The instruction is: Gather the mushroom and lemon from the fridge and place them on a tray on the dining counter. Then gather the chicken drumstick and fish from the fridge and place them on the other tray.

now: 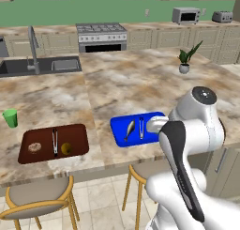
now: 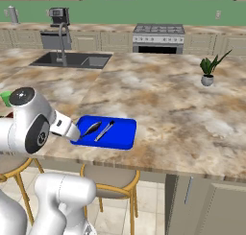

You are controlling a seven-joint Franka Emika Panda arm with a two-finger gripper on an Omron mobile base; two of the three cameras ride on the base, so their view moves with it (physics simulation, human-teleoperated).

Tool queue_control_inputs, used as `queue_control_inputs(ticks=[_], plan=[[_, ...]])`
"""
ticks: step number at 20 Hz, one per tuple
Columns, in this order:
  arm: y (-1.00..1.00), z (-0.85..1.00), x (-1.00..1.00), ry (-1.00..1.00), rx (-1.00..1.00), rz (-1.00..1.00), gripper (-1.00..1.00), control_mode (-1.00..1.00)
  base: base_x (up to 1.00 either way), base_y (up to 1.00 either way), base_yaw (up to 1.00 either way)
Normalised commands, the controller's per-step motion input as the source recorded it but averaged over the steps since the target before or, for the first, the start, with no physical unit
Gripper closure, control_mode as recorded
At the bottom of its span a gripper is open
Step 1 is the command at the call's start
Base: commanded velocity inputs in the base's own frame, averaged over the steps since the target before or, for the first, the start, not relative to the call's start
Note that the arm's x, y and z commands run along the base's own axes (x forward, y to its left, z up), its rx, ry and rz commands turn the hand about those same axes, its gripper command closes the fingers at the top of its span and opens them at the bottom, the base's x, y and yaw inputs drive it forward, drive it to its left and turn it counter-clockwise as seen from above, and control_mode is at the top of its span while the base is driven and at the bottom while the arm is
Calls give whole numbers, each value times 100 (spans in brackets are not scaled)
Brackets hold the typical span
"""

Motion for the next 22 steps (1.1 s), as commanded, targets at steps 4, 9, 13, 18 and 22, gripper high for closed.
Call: queue_control_inputs(ticks=[4, 9, 13, 18, 22], plan=[[0, 0, -1, -2, 0, 0, -100, 100, -23, -10, -11], [0, 0, 0, 0, 0, 0, -100, 100, -75, -43, -35], [0, 0, 0, 0, 0, 0, -100, 100, -84, -47, -35], [0, 0, 0, 0, 0, 0, -100, 100, -28, -57, -47], [0, 0, 0, 0, 0, 0, -100, 100, 0, -68, -56]])
